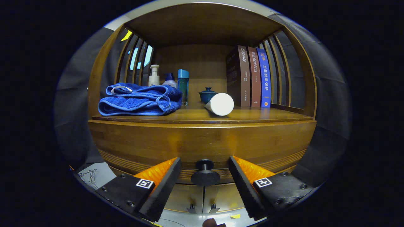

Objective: Pull open the drawer, take out the items inside it, and place them on the countertop above the cabinet.

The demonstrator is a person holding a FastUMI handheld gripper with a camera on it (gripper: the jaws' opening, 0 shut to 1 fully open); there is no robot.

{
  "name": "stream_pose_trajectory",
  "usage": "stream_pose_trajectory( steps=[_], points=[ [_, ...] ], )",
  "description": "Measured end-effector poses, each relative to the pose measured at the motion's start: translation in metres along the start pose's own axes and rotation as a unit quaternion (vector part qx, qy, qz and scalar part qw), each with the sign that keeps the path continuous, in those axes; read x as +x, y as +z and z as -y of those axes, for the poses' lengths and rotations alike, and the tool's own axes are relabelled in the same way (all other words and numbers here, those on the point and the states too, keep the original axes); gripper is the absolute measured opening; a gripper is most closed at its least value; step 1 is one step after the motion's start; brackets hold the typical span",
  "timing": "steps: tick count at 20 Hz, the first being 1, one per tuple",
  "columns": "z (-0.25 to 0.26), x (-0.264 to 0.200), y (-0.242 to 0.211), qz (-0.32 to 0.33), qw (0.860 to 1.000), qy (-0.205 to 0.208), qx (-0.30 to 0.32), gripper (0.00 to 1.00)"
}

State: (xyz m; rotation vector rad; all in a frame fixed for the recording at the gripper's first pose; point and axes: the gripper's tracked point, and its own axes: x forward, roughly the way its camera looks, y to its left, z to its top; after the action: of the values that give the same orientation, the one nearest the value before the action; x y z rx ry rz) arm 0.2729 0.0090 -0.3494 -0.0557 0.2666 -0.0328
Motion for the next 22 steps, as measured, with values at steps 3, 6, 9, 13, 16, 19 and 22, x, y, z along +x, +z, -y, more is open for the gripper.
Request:
stream_pose_trajectory(
  steps=[3, 6, 9, 13, 16, 19, 22],
  points=[
    [0.004, -0.001, 0.000, -0.003, 1.000, -0.005, -0.008, 1.00],
    [0.011, -0.015, 0.030, 0.012, 1.000, -0.014, -0.002, 1.00],
    [0.009, -0.043, 0.071, 0.029, 1.000, -0.002, -0.001, 0.99],
    [0.004, -0.092, 0.125, 0.045, 0.999, 0.009, 0.004, 0.99],
    [0.001, -0.132, 0.160, 0.053, 0.998, 0.019, 0.006, 0.99],
    [0.002, -0.176, 0.191, 0.067, 0.997, 0.022, 0.003, 0.99],
    [0.003, -0.215, 0.213, 0.084, 0.996, 0.029, 0.000, 0.99]
  ],
)
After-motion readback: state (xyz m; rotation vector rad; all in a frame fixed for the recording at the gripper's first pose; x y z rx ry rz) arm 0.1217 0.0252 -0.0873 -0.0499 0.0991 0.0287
